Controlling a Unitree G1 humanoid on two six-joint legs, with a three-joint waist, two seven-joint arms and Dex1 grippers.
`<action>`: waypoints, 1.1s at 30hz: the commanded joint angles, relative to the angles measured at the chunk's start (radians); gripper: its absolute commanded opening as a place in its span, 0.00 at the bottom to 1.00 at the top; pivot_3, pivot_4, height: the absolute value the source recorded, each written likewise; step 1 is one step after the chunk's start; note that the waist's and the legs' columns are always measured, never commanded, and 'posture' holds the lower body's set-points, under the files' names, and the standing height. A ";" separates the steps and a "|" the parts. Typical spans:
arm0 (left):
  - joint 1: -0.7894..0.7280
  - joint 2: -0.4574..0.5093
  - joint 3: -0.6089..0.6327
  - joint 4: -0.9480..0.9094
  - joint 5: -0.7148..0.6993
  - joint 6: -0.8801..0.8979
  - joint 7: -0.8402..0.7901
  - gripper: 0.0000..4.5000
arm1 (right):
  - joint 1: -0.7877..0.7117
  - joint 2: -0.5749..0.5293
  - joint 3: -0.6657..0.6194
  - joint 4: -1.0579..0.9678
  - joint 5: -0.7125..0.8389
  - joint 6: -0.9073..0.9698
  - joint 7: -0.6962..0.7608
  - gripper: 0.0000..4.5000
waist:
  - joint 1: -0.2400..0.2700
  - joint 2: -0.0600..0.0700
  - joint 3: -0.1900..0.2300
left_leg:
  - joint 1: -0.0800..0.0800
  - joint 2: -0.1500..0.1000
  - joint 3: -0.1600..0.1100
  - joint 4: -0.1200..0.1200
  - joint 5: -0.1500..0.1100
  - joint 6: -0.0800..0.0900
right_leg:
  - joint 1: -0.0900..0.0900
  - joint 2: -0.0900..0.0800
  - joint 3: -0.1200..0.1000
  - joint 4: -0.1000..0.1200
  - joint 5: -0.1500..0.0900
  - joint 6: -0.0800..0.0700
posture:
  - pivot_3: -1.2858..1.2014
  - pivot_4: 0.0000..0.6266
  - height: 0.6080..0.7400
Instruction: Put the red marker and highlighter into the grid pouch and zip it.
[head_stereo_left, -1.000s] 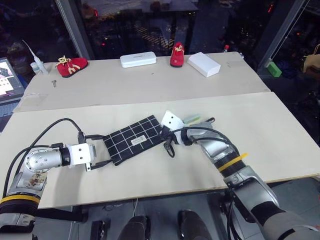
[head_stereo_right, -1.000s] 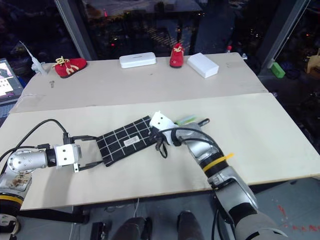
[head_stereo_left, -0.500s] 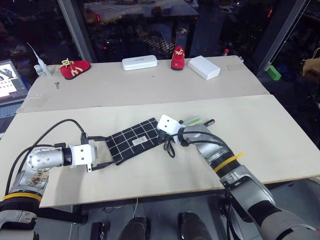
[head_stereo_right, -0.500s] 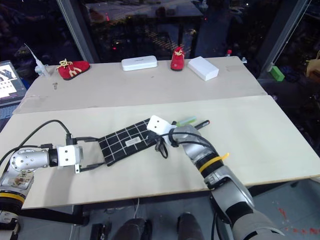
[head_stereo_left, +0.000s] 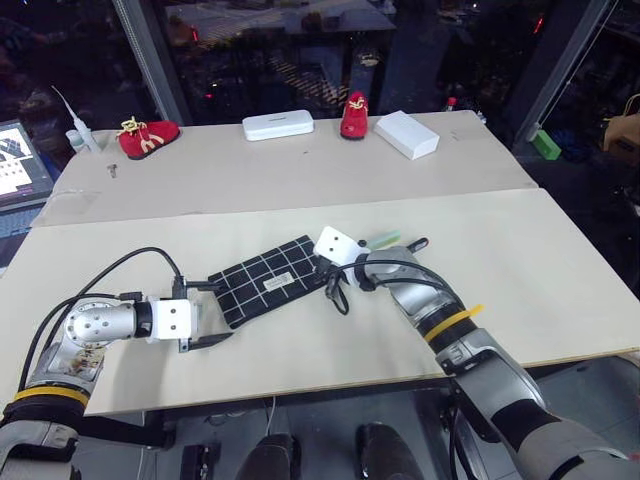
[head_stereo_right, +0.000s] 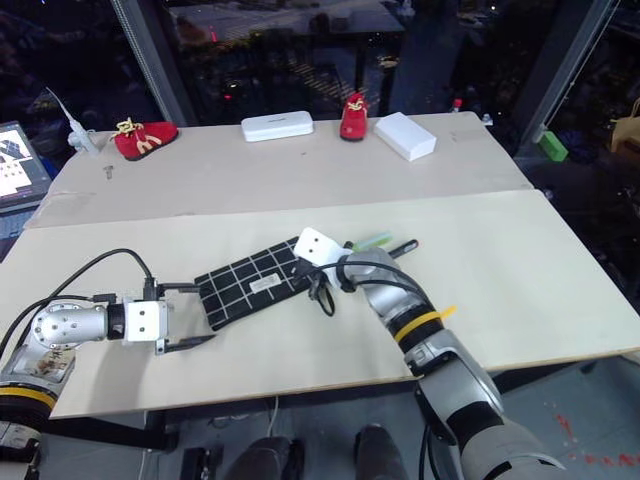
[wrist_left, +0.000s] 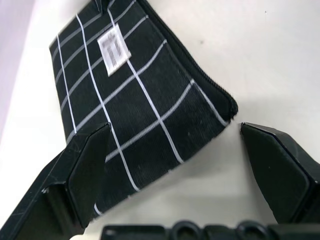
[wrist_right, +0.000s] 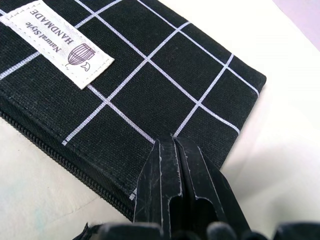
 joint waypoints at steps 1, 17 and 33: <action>-0.051 -0.049 -0.041 0.074 0.083 -0.108 0.087 1.00 | 0.014 -0.004 -0.002 0.010 -0.017 0.020 0.006 0.01 | 0.002 0.000 0.000 | 0.000 0.000 0.000 0.000 0.000 0.000 | 0.000 0.000 0.000 0.000 0.000 0.000 | 0.52 0.24 1.00; -0.125 -0.105 -0.121 0.289 0.148 -0.292 0.235 0.68 | 0.028 -0.016 -0.005 -0.026 -0.020 0.022 0.050 0.00 | 0.016 0.000 0.000 | 0.000 0.000 0.000 0.000 0.000 0.000 | 0.000 0.000 0.000 0.000 0.000 0.000 | 0.52 0.24 1.00; -0.047 -0.137 -0.095 0.204 -0.052 -0.139 0.134 0.00 | -0.010 0.019 -0.234 -0.095 0.272 0.120 0.226 0.49 | 0.012 0.000 0.000 | -0.002 0.000 0.000 0.000 -0.001 0.001 | -0.002 0.000 0.000 -0.001 0.000 0.000 | 0.52 0.24 1.00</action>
